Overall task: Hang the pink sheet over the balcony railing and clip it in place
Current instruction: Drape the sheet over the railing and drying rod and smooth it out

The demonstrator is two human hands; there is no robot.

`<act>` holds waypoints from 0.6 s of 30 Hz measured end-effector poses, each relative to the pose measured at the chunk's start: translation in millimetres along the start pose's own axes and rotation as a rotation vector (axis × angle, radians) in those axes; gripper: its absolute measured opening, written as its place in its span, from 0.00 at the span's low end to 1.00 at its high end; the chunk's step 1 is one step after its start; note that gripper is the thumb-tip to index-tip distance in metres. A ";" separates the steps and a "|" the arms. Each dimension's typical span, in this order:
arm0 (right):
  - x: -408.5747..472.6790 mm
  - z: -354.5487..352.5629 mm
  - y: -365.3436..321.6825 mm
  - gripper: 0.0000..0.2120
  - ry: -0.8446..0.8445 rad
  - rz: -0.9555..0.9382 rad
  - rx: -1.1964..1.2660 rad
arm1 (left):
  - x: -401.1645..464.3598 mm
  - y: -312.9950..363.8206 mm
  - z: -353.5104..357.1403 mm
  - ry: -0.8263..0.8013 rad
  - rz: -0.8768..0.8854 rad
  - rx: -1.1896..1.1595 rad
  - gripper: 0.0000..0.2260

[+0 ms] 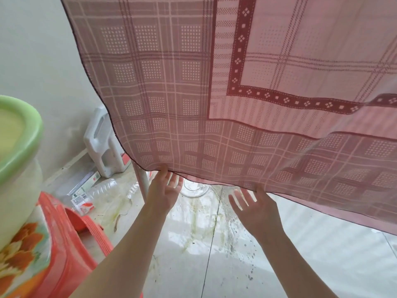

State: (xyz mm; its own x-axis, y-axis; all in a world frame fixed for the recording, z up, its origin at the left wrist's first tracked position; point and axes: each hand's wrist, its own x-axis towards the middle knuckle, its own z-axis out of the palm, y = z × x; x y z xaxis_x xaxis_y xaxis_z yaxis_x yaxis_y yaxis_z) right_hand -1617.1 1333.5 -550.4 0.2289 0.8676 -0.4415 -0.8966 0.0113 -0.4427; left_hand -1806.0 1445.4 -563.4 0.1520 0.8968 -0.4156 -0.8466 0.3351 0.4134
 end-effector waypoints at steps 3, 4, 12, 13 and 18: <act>4.6 5.5 -0.3 0.07 -0.045 -0.023 0.030 | -1.8 6.5 -4.7 -0.005 0.057 0.006 0.03; 6.0 6.3 1.2 0.06 -0.033 -0.029 0.028 | -2.6 8.2 -6.6 -0.008 0.084 0.005 0.05; 9.8 -2.0 19.9 0.02 0.091 -0.115 0.031 | -8.0 12.8 -18.5 -0.018 0.234 0.080 0.20; 8.7 -3.2 23.2 0.02 0.095 -0.115 0.045 | -8.8 13.4 -21.1 -0.013 0.226 0.078 0.20; 2.3 -5.2 29.5 0.03 0.110 -0.121 0.053 | -14.8 16.0 -26.5 0.003 0.175 0.129 0.21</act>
State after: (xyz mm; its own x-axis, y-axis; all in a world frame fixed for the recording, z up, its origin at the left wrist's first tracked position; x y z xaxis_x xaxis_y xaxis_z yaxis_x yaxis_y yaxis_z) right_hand -1641.1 1333.2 -568.5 0.3739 0.7989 -0.4712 -0.8780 0.1411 -0.4574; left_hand -1835.3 1429.9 -572.2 0.0069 0.9437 -0.3308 -0.7874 0.2090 0.5799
